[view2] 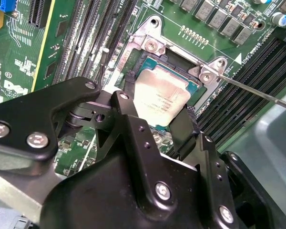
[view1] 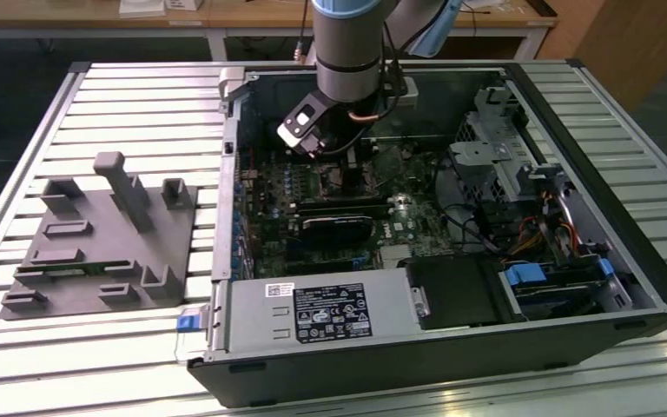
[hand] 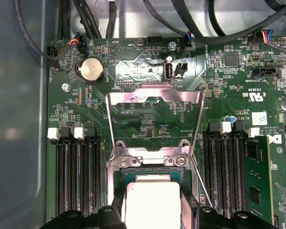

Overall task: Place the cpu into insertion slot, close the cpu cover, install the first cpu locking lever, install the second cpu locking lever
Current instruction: 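Place the cpu into insertion slot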

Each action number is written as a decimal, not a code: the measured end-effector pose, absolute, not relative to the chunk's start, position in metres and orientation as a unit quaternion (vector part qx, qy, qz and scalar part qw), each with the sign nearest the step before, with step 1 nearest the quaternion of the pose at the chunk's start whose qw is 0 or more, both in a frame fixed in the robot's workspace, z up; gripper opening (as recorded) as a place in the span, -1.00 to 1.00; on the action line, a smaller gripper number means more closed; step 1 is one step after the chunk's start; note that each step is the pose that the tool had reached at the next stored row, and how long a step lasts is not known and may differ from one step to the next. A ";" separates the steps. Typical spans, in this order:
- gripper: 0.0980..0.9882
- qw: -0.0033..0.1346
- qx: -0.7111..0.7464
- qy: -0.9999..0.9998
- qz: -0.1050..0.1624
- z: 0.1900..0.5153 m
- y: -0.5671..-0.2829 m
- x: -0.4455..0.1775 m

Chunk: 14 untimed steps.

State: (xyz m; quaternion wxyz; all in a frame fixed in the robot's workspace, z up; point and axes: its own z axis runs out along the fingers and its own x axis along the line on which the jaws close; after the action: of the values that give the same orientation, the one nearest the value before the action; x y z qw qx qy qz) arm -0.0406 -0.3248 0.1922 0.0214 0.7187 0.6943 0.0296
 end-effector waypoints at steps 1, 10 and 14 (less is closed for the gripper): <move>0.00 0.021 0.719 0.694 0.030 0.192 -0.325 -0.041; 0.15 0.021 0.719 0.694 0.030 0.192 -0.325 -0.041; 0.15 0.021 0.719 0.694 0.030 0.195 -0.325 -0.041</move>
State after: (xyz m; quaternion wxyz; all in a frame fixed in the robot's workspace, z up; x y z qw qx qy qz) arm -0.0405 -0.3247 0.1951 0.0213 0.7187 0.6943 0.0298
